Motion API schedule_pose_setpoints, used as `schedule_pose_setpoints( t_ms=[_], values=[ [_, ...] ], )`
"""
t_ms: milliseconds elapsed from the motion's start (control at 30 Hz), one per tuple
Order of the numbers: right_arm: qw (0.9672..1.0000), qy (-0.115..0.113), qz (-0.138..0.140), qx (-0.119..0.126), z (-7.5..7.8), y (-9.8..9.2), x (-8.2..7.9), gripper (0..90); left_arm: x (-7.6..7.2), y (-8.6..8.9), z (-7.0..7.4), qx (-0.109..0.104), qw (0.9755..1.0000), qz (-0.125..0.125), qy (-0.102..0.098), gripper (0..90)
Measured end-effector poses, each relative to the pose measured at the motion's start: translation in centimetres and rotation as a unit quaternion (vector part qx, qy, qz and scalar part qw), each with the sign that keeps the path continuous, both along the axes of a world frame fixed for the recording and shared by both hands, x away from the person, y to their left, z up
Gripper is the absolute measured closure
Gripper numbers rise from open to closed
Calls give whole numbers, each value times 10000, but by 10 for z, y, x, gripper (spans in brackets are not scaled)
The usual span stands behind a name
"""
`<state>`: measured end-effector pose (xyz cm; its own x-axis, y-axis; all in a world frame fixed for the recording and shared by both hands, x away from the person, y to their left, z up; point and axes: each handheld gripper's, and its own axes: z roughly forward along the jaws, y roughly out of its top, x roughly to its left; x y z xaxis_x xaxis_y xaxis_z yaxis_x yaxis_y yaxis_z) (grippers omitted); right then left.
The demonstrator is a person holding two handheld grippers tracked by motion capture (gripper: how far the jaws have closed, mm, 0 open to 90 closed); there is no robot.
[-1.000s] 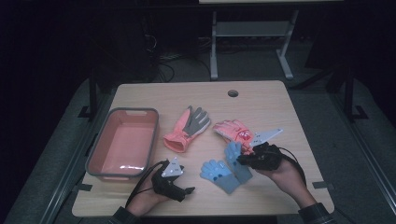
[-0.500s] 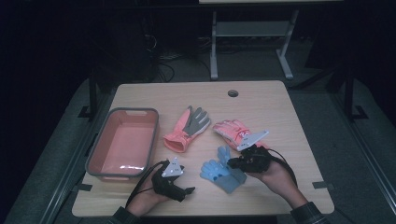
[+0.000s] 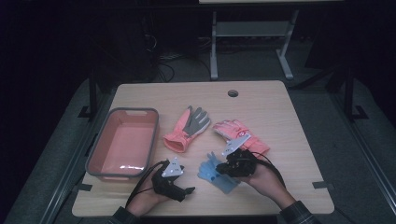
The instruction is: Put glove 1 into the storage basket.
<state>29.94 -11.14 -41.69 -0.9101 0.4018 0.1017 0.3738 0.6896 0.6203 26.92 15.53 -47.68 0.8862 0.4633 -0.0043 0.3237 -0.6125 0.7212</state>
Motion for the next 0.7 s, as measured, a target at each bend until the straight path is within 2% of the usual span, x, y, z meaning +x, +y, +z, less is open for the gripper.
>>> schedule_pose_setpoints(
  t_ms=[67,167,267,367,467,567,600,700],
  values=[
    [9999,-17,168,-22,-2,4,-1,811,0,0,0,-3,10000,1,1,131],
    [9997,-1,246,-1,-3,8,-3,754,0,0,0,-7,10000,1,-1,130],
    [9998,32,160,96,0,7,-5,723,0,0,0,-21,10000,14,24,131],
    [9997,25,25,238,4,0,-3,791,0,0,0,-19,10000,11,30,130],
    [9996,-66,-98,243,5,-10,-1,875,-1,-2,0,-11,9999,105,17,125],
    [9991,-51,-327,269,2,-23,1,896,-2,-7,2,79,9999,111,40,132],
    [9989,-23,-370,292,0,-27,2,897,-2,-8,4,66,9999,119,99,177],
    [9984,-97,-456,313,-6,-39,2,897,-1,-11,10,-9,9992,165,354,404]
  ],
)
